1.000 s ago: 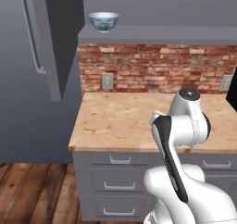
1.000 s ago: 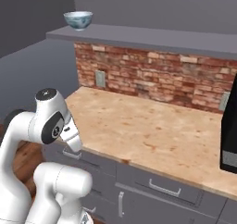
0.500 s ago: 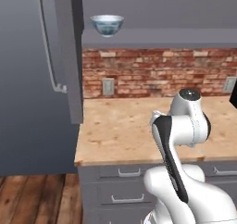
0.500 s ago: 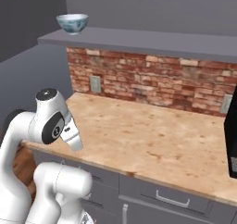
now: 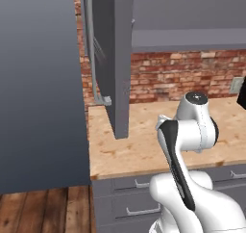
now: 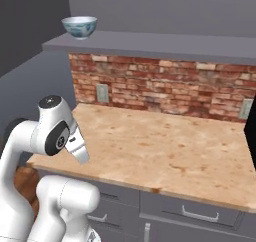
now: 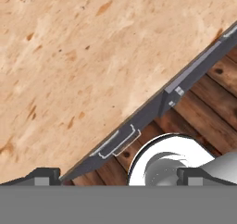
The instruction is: Take the smaller bowl and place it next to the appetizer plate on the dining counter , and place the larger bowl next to the plate with cooked food.
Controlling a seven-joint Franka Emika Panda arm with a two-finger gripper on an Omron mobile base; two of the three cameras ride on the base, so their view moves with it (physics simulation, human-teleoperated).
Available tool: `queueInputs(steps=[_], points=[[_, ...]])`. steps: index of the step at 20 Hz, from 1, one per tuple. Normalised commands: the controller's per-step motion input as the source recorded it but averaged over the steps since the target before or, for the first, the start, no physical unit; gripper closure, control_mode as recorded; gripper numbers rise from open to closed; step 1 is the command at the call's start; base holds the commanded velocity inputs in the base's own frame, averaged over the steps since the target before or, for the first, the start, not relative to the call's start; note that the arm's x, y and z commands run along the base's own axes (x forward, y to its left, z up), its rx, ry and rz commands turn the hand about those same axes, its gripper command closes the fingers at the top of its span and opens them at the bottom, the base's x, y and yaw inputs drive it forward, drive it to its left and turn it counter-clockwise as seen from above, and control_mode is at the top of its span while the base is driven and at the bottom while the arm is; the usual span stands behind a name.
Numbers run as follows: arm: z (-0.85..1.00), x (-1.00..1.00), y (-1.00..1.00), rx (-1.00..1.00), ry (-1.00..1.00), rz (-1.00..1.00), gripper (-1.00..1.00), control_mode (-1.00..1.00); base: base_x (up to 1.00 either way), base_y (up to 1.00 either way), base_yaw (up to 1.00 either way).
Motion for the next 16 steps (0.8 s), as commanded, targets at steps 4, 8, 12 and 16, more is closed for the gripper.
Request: queueInputs(steps=[4,8,12,16], points=[[0.0,0.0,0.0,0.0,0.0,0.0,-1.0,1.0,0.31,0.36,-0.19],[0.08,0.04,0.0,0.0,-0.03,-0.01,-1.0,-1.0,0.21,0.03,-0.08],[0.6,0.01,-0.02,0.0,-0.14,-0.06,-1.0,-1.0,0.0,0.0,0.0],[0.96,-0.34,-0.2,0.01,-0.4,-0.01,-1.0,-1.0,0.0,0.0,0.0]])
